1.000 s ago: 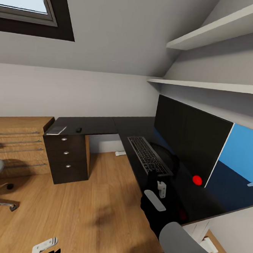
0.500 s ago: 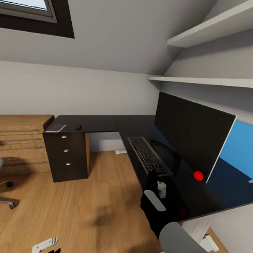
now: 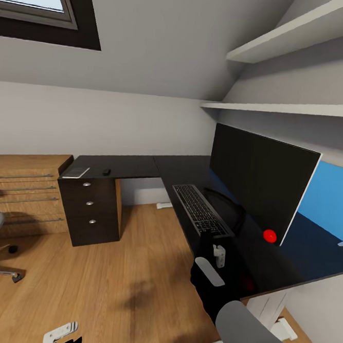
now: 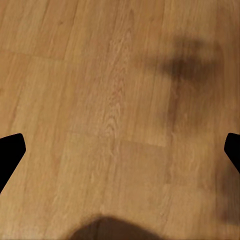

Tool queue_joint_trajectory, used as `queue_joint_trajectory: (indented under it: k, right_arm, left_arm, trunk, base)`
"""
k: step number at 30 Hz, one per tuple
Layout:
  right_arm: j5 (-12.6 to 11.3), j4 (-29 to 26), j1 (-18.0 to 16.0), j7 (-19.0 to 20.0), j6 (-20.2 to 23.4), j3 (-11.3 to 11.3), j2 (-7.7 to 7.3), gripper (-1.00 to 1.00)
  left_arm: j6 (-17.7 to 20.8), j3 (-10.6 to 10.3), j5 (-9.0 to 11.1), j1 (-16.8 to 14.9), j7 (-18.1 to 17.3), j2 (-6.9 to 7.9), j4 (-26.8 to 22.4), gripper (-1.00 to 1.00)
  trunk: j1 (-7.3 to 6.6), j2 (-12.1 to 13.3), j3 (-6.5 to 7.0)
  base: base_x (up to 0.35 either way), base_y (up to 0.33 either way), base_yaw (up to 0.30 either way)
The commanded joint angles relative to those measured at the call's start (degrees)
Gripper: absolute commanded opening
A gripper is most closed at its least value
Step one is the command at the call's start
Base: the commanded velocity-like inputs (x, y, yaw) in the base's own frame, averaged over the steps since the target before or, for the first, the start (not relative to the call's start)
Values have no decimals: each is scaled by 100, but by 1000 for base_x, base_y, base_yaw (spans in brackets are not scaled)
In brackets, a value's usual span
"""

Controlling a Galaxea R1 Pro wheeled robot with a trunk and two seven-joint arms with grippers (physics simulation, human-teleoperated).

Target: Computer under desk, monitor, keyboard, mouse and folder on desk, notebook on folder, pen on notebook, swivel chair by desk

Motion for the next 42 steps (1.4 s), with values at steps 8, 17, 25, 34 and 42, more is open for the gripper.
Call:
queue_joint_trajectory:
  k: [8,17,25,34,42]
  right_arm:
    - [-168,9,-1,35,-79,8,0,-100]
    - [-166,16,-2,27,-93,8,0,-100]
    - [-166,14,-3,26,-92,8,0,-100]
    - [-166,14,-2,26,-92,8,0,-100]
    - [-166,13,-3,26,-93,8,0,-100]
  left_arm:
    - [7,-8,44,1,40,10,-5,100]
    - [1,-11,38,1,42,11,-3,100]
    - [4,-13,41,1,43,11,-2,100]
    - [7,-13,46,1,40,11,-2,100]
    - [12,-6,52,1,44,11,-2,100]
  trunk:
    - [0,-2,-6]
    - [0,-2,-6]
    - [0,-2,-6]
    - [0,-2,-6]
    - [0,-2,-6]
  base:
    - [0,0,0]
    - [10,0,0]
    - [159,0,0]
    - [14,0,0]
    - [0,0,0]
